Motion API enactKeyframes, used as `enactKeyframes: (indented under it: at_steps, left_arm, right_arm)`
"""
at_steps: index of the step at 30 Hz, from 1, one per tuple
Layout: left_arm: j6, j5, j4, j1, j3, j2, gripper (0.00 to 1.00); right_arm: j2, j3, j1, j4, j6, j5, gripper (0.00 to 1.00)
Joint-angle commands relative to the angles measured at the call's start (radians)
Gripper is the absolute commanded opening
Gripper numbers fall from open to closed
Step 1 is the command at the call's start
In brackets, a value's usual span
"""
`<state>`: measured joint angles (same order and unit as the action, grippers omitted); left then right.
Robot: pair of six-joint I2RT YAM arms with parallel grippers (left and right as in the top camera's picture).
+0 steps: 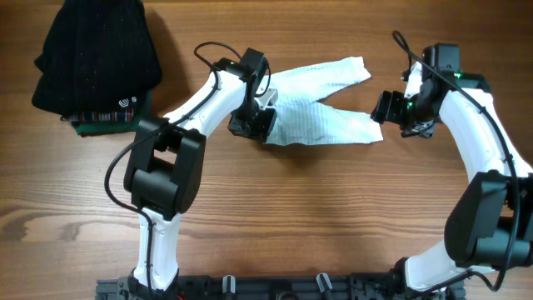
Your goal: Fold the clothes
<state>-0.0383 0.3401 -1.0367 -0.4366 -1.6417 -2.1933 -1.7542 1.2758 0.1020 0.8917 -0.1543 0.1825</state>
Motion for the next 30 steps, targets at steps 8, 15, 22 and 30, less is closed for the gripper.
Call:
enactKeyframes:
  at_steps: [8,15,22,30]
  left_arm:
    - [0.106,0.030,-0.008,0.007,0.005,0.025,0.62]
    - [0.085,0.031,0.013,0.006,0.005,0.020,0.64]
    - [0.082,0.039,0.034,-0.007,0.006,0.020,0.60]
    - [0.083,0.037,0.032,-0.062,0.006,0.020,0.50]
  right_arm:
    - [-0.024,-0.086,0.009,-0.086,0.128,0.118,0.91]
    - [-0.024,-0.167,0.009,-0.190,0.126,0.118,0.86]
    - [-0.024,-0.225,0.009,-0.283,0.126,0.117,0.80]
    - [-0.031,-0.257,0.009,-0.371,0.126,0.110,0.76]
